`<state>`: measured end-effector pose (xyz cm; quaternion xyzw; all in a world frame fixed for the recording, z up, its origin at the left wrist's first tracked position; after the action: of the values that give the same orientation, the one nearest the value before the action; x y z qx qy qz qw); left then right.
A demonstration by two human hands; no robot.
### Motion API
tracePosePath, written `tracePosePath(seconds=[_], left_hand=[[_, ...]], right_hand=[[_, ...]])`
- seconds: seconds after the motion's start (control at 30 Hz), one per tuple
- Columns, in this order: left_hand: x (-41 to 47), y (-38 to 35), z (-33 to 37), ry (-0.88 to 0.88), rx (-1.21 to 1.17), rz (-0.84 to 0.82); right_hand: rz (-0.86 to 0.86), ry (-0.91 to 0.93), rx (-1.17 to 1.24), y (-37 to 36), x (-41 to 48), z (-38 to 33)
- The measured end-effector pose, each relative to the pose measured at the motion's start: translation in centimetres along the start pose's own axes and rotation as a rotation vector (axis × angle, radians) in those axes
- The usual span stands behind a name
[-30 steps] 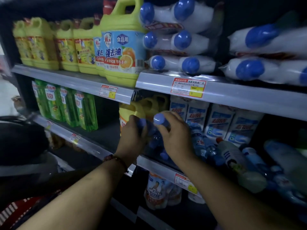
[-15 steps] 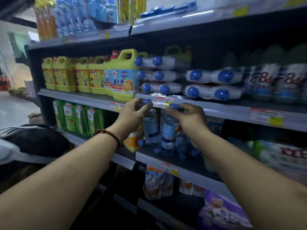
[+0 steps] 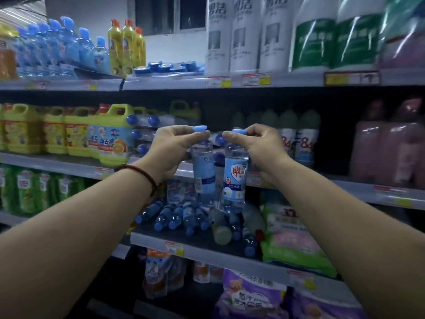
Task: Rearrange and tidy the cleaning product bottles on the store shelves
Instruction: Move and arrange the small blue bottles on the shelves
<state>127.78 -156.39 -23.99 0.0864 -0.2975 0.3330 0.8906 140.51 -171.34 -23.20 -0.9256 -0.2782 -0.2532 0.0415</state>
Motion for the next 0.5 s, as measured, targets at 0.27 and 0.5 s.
tracePosePath(seconds=[0.27, 0.5], left_hand=[[4.3, -7.8, 1.3, -0.08, -0.036, 0.079], [8.4, -15.4, 1.2, -0.037, -0.195, 0.031]], right_hand=[[0.249, 0.007, -0.06, 8.9, 2.3, -2.6], [0.466, 0.09, -0.234, 15.1, 5.7, -4.1]])
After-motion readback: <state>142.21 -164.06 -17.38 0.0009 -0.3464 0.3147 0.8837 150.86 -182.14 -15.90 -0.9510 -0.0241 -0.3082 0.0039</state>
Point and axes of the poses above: each hand's wrist, its own x-axis towards the middle knuckle, its own y-axis out of the back of the hand, z = x × y, the point moved 2 cm from there along x, towards the middle knuckle, and after that the axes turned 4 degrees about -y, right-handed, at the moved point
